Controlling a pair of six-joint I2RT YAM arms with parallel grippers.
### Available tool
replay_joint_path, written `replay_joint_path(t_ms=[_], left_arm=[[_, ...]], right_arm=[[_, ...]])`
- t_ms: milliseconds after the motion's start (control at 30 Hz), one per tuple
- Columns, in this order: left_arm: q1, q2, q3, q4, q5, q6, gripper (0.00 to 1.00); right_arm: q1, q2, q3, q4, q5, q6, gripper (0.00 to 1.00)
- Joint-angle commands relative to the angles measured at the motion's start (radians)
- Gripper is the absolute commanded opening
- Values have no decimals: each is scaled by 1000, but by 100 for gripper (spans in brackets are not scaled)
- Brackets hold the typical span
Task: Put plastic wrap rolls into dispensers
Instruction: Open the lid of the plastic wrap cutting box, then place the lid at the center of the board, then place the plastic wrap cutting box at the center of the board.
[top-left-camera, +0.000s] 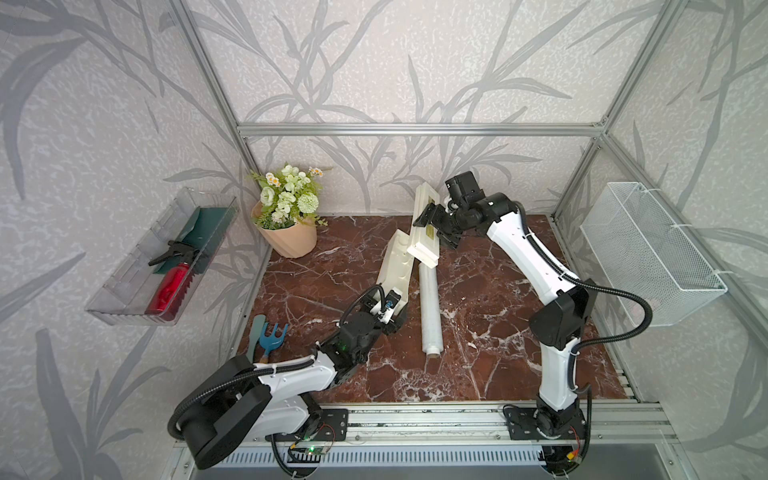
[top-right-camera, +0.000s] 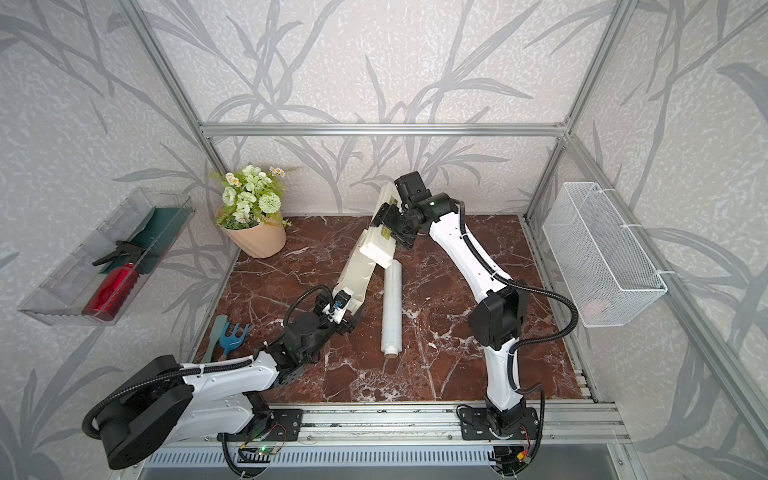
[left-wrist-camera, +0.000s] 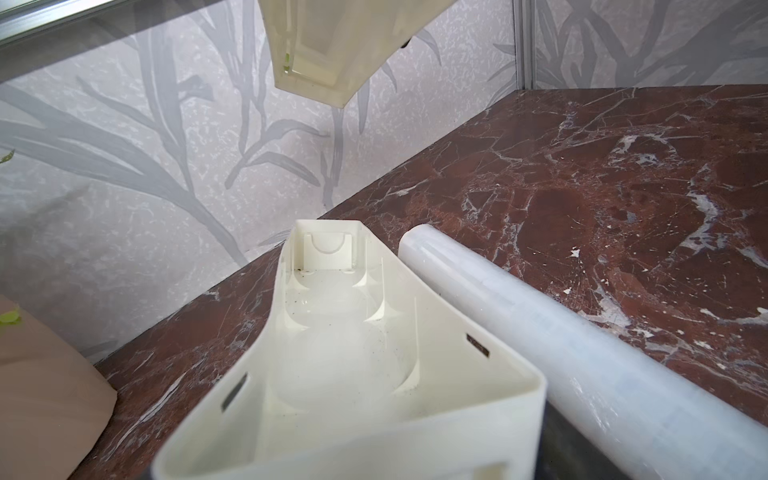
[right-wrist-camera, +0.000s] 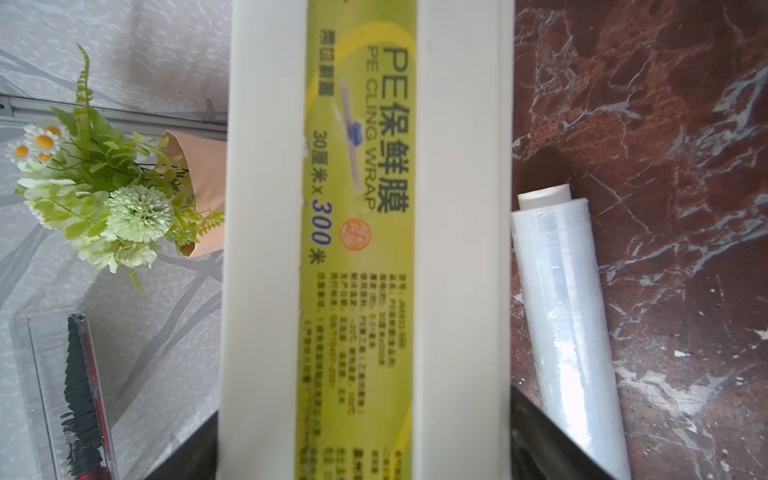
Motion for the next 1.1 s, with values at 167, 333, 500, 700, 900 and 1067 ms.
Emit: replay_joint_path(t_ms=[167,333,500,700,900,1067], left_arm=[[1,-11,29,-171,23,-102,27],[0,-27,78,-330,59,-176,60],[0,-2,130,-452,62,-250,99],[-2,1,163,-553,77,-329,99],[-2,8,237,-709,124,-394,99],[-2,9,291,-829,167,-468,99]], right_arm=[[-42,-116,-209,-24,45,-229,73],[-96,-243,-520,76,89,-362,72],[-104,-302,-706,121,206,-490,71],[-106,-314,-846,161,323,-573,72],[-102,-283,-925,209,359,-595,83],[-96,-249,-939,209,381,-592,100]])
